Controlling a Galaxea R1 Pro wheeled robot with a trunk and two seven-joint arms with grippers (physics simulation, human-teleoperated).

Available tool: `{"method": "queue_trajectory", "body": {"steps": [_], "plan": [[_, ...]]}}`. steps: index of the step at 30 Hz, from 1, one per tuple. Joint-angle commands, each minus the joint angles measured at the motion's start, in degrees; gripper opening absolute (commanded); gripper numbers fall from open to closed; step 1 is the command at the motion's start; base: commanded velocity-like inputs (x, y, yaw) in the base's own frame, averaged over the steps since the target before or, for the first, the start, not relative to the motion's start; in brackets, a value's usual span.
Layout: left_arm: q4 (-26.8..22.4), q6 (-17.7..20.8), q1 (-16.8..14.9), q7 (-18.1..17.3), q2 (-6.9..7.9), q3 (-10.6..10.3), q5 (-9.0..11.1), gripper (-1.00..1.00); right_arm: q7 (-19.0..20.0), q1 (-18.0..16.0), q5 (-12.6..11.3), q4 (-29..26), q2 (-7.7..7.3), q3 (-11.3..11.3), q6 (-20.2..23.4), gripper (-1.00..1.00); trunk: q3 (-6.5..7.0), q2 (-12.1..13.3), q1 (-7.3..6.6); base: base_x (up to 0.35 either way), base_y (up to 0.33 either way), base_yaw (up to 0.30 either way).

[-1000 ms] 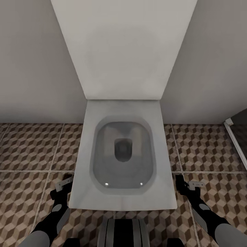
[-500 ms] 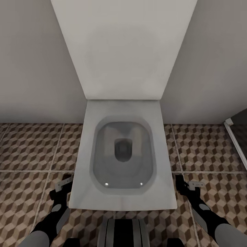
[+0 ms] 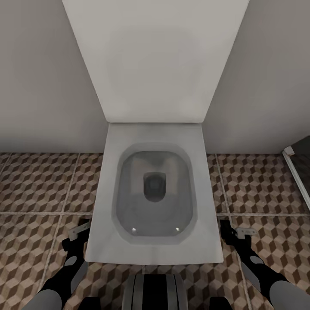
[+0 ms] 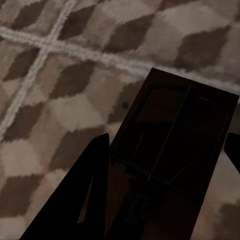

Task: Take the four mousetraps from the cabinet in the bathroom and place them on the bathroom floor. Make sure all four end up on the same floor surface, and ensure that at least two of them are either under or directly next to the same bathroom sink.

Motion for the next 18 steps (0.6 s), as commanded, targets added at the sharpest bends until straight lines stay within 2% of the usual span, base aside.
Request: {"method": "queue_trajectory", "body": {"steps": [1, 18], "plan": [[0.02, -0.22, 0.00, 0.07, 0.01, -0.11, 0.37, -1.00, 0.01, -0.03, -0.64, 0.01, -0.04, 0.48, -0.20, -1.00, -0.03, -0.01, -0.01, 0.000, 0.000, 0.000], [0.02, -0.22, -0.02, 0.07, 0.01, -0.07, 0.37, -1.00, 0.01, -0.03, -0.64, 0.04, -0.05, 0.48, -0.20, -1.00, -0.03, -0.01, -0.01, 0.000, 0.000, 0.000]]}}
